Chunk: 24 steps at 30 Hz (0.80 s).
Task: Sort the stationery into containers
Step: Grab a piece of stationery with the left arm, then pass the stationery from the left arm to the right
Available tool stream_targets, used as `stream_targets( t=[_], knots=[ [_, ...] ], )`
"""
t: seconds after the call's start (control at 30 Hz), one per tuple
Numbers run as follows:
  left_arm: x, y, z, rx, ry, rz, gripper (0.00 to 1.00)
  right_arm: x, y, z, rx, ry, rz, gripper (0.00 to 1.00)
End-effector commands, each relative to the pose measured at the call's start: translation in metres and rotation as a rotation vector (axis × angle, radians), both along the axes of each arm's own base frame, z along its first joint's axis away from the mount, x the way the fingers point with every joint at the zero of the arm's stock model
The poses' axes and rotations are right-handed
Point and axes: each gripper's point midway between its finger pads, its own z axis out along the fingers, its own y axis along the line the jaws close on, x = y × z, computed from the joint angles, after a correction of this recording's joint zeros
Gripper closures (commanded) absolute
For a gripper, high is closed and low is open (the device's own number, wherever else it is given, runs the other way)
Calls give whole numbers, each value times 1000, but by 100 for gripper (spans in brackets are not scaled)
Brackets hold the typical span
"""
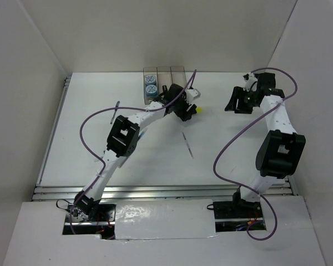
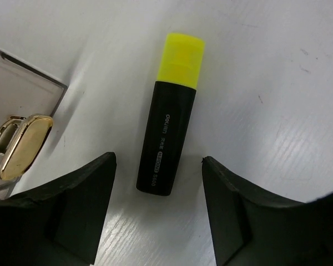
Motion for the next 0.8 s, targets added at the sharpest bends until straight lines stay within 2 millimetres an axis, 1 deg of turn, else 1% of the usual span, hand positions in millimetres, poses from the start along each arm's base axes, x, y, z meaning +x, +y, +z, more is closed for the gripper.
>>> stream_targets(
  t=[0.0,0.03,0.07,0.13,0.2,0.23,0.27,0.3,0.33,0.37,0.4,0.43,0.47,0.5,0.53,0.57,0.6,0.63,0.67,0.7,0.73,0.77],
  knots=[
    [-4,-8,2,-7,0,-25,26,3,8,31,-7,-78,25,37],
    [-6,-8,2,2,0,-34,28,3,7,34,-11,-85,27,38],
    [-10,-9,0,18,1,-37,36,3,6,38,-25,-97,34,39],
    [-15,-7,-5,41,23,-34,44,6,6,46,-42,-123,47,40],
    [-20,-8,-3,38,39,-49,49,6,6,53,-71,-150,76,41],
    [-25,-6,-3,48,57,-57,56,7,7,56,-84,-162,91,41],
    [-29,-4,-6,53,74,-61,60,6,8,63,-100,-187,106,41],
    [-31,-4,2,46,69,-67,65,5,10,64,-126,-205,142,42],
    [-35,-3,5,45,76,-77,76,3,11,67,-142,-223,159,42],
    [-42,3,0,49,101,-81,83,2,12,78,-168,-267,175,42],
    [-43,-1,32,-16,74,-93,92,1,12,76,-211,-285,206,42],
    [-48,0,42,-44,82,-95,93,-2,12,77,-236,-303,219,43],
    [-63,6,41,-82,148,-109,93,-5,14,87,-267,-350,229,45],
    [-68,7,84,-141,110,-124,94,-7,16,92,-302,-382,257,47],
    [-76,13,91,-164,141,-125,94,-13,20,105,-325,-436,272,48],
    [-83,15,127,-220,136,-126,95,-17,24,113,-342,-471,295,48],
    [-96,13,145,-269,168,-169,95,-21,28,121,-380,-520,346,49],
    [-104,20,154,-293,231,-156,96,-31,39,134,-407,-578,392,50],
    [-119,19,176,-346,283,-183,97,-38,45,138,-436,-607,437,50],
    [-126,22,183,-360,318,-189,98,-48,51,140,-491,-634,523,50],
    [-131,24,191,-374,346,-194,99,-64,76,147,-504,-682,624,50],
    [-144,28,193,-364,414,-188,100,-76,89,149,-519,-701,687,49]
  ],
)
